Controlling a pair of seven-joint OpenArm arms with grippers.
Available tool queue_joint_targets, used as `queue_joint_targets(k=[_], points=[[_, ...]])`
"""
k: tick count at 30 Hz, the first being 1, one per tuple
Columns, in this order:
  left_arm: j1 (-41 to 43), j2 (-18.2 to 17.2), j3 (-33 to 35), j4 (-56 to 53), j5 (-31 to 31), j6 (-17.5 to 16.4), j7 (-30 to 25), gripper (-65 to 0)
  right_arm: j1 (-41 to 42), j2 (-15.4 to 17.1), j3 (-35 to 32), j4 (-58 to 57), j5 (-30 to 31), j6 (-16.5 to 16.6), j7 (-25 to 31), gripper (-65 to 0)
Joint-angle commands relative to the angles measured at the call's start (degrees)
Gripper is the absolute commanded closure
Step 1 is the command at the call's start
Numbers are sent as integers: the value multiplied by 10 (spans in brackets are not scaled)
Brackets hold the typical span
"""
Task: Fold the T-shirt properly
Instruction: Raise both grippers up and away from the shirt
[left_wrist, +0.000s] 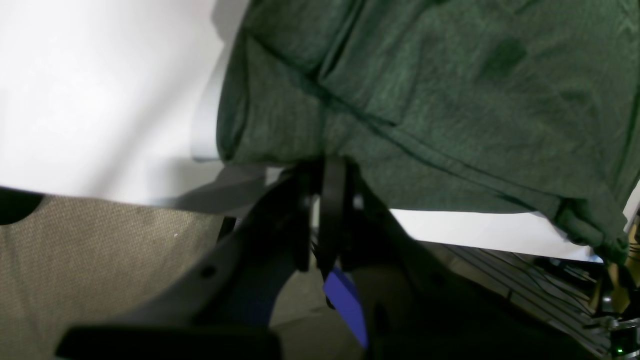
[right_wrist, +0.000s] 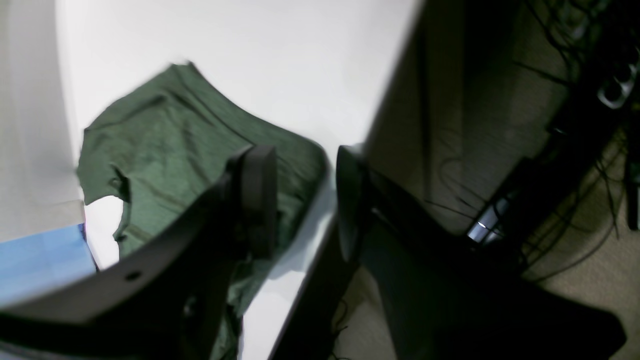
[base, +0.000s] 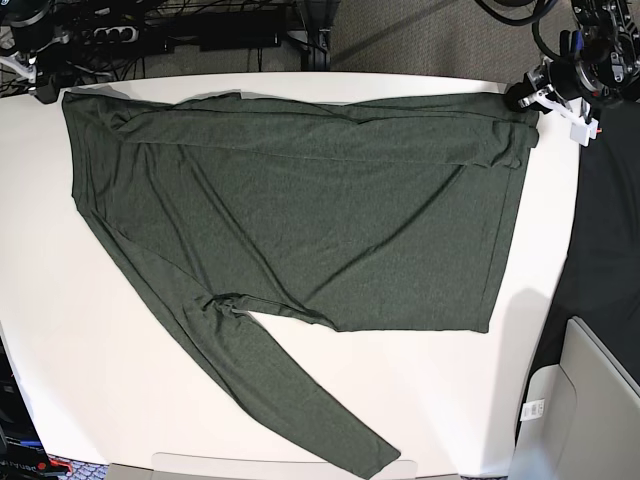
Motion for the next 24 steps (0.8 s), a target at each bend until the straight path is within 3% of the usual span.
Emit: queue_joint_targets(k=[1, 9, 18, 24], points=[[0, -9, -4, 8, -7, 1, 7, -1, -7, 5, 5, 9, 10, 4, 2, -208], [0, -8, -4, 8, -9, 0, 12, -4, -5, 3, 0, 9, 10, 4, 2, -208], [35, -7, -3, 119, -10, 1, 14, -131, -3, 1, -1, 8, 7, 4, 2, -208], [54, -8, -4, 124, -10, 1, 14, -141, -3, 0, -2, 7, 6, 4, -20, -208]])
